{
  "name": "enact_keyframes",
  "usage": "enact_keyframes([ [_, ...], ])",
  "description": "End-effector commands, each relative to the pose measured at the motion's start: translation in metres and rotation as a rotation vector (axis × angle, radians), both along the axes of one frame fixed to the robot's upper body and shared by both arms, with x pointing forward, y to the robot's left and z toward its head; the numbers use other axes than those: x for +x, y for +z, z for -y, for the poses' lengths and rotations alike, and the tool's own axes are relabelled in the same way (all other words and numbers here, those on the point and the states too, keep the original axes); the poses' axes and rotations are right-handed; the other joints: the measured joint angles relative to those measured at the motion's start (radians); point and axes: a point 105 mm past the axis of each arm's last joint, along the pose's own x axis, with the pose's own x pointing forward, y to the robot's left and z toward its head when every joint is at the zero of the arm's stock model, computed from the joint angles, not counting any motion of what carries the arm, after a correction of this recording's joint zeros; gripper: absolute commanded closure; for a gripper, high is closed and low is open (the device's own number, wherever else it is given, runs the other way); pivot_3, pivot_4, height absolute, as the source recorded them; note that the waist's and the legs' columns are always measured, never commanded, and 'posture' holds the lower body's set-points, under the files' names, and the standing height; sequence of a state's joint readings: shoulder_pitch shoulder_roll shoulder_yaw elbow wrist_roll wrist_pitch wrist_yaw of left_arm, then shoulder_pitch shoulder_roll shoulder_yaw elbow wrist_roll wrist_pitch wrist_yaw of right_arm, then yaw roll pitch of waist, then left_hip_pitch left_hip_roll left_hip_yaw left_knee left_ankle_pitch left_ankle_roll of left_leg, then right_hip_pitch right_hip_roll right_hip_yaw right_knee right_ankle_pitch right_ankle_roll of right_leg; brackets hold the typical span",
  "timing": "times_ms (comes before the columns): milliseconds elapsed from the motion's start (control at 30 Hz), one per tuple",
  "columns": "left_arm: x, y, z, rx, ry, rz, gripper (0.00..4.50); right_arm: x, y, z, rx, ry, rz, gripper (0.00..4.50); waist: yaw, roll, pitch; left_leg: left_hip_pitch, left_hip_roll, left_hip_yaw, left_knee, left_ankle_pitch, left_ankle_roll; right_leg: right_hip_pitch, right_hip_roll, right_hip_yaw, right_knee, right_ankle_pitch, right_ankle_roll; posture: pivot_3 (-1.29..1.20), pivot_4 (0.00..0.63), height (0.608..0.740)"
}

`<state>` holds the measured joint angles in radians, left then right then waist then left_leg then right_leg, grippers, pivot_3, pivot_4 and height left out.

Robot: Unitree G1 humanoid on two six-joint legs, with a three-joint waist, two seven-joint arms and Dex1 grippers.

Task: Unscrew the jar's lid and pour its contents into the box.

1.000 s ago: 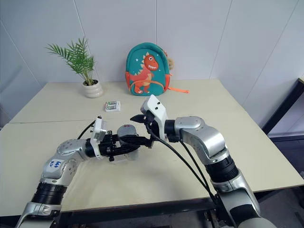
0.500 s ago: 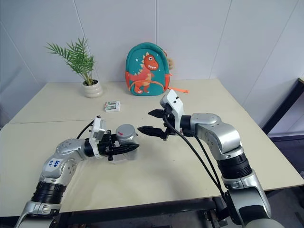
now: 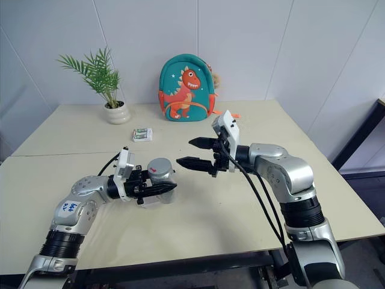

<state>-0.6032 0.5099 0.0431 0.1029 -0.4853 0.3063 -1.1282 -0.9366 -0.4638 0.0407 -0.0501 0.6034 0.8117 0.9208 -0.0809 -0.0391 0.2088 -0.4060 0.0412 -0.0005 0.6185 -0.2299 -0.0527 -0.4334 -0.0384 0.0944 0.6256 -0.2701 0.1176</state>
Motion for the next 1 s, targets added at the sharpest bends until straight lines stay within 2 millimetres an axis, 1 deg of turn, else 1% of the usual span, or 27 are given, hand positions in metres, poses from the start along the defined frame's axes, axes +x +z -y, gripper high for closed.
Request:
enact_keyframes([
  [33, -0.004, 0.014, 0.003, -0.015, -0.022, 0.06, 2.48, -0.014, 0.018, -0.012, 0.021, 0.056, 0.067, 0.04, -0.001, 0.0, 0.0, 0.0, 0.0, 0.0, 0.0, 0.0, 0.0, 0.0, 0.0, 0.0, 0.0, 0.0, 0.0, 0.0, 0.15, 0.74],
  [133, -0.005, 0.014, 0.003, -0.016, -0.024, 0.061, 2.48, -0.022, 0.011, -0.029, -0.016, 0.099, 0.066, 0.04, -0.002, 0.0, 0.0, 0.0, 0.0, 0.0, 0.0, 0.0, 0.0, 0.0, 0.0, 0.0, 0.0, 0.0, 0.0, 0.0, 0.15, 0.74],
  [300, -0.005, 0.014, 0.004, -0.017, -0.026, 0.062, 2.48, -0.031, 0.004, -0.046, -0.049, 0.15, 0.065, 0.04, 0.0, 0.0, 0.0, 0.0, 0.0, 0.0, 0.0, 0.0, 0.0, 0.0, 0.0, 0.0, 0.0, 0.0, 0.0, 0.0, 0.15, 0.74],
  [600, -0.006, 0.013, 0.005, -0.018, -0.028, 0.063, 2.48, -0.028, -0.004, -0.054, -0.077, 0.146, 0.053, 0.04, 0.0, 0.0, 0.0, 0.0, 0.0, 0.0, 0.0, 0.0, 0.0, 0.0, 0.0, 0.0, 0.0, 0.0, 0.0, 0.0, 0.15, 0.74],
  [800, -0.007, 0.013, 0.005, -0.021, -0.03, 0.063, 2.48, -0.023, -0.005, -0.056, -0.075, 0.131, 0.05, 0.04, 0.0, 0.0, 0.0, 0.0, 0.0, 0.0, 0.0, 0.0, 0.0, 0.0, 0.0, 0.0, 0.0, 0.0, 0.0, 0.0, 0.15, 0.74],
  [1000, -0.007, 0.013, 0.005, -0.02, -0.027, 0.063, 2.48, -0.023, -0.005, -0.056, -0.066, 0.136, 0.046, 0.04, 0.0, 0.0, 0.0, 0.0, 0.0, 0.0, 0.0, 0.0, 0.0, 0.0, 0.0, 0.0, 0.0, 0.0, 0.0, 0.0, 0.15, 0.74],
])
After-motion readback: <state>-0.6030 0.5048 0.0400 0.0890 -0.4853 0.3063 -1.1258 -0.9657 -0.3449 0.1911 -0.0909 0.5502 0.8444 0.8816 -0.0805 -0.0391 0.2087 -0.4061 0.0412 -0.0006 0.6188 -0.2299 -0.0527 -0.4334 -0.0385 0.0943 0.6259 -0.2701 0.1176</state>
